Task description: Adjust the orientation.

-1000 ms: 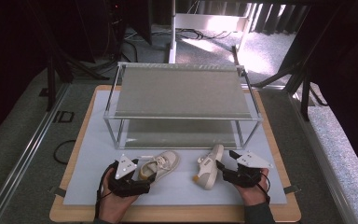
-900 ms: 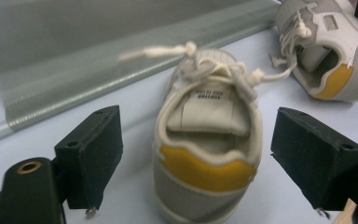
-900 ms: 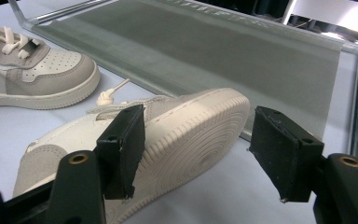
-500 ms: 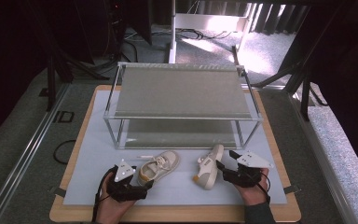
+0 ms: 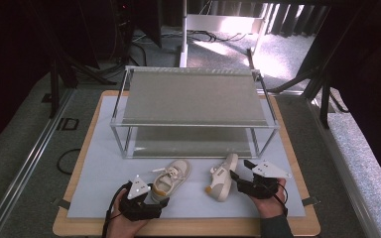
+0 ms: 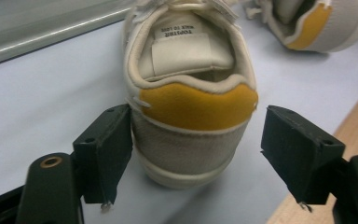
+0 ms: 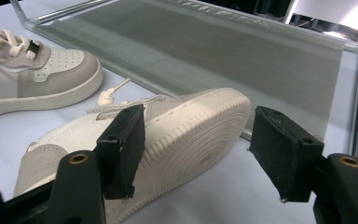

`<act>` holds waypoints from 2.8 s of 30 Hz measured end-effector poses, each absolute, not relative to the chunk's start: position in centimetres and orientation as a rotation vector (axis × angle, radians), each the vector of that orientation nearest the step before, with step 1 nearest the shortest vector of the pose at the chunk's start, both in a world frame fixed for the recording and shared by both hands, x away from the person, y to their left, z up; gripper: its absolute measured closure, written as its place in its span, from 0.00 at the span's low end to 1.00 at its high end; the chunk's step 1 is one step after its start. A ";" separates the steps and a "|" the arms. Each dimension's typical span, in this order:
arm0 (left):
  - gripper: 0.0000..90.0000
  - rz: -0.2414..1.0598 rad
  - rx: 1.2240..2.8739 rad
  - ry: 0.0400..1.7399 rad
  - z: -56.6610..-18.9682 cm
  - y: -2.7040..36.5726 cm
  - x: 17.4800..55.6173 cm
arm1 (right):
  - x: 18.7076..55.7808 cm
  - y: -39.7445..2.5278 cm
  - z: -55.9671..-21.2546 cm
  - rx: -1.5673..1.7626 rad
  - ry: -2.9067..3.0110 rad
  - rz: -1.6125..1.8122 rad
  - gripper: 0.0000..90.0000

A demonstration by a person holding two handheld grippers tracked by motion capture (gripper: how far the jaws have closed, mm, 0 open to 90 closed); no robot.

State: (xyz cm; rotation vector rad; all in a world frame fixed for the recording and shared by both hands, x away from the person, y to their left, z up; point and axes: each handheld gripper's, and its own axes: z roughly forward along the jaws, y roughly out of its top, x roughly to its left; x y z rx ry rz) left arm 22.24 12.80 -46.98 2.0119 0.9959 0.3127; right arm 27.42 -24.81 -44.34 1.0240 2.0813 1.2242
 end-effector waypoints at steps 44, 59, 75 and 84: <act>0.33 0.226 2.005 0.920 -48.2 10.0 22.4 | 26.0 -27.5 -44.6 1.032 2.163 1.273 0.75; 0.33 0.235 1.995 0.934 -48.1 10.2 22.4 | 24.5 -29.7 -45.9 1.110 2.152 1.132 0.74; 0.33 0.241 1.992 0.934 -48.1 10.3 22.3 | 23.6 -27.1 -44.6 1.037 2.119 1.157 0.54; 0.33 0.245 1.991 0.933 -48.0 10.4 22.3 | 24.1 -26.2 -45.0 1.159 2.146 1.031 0.56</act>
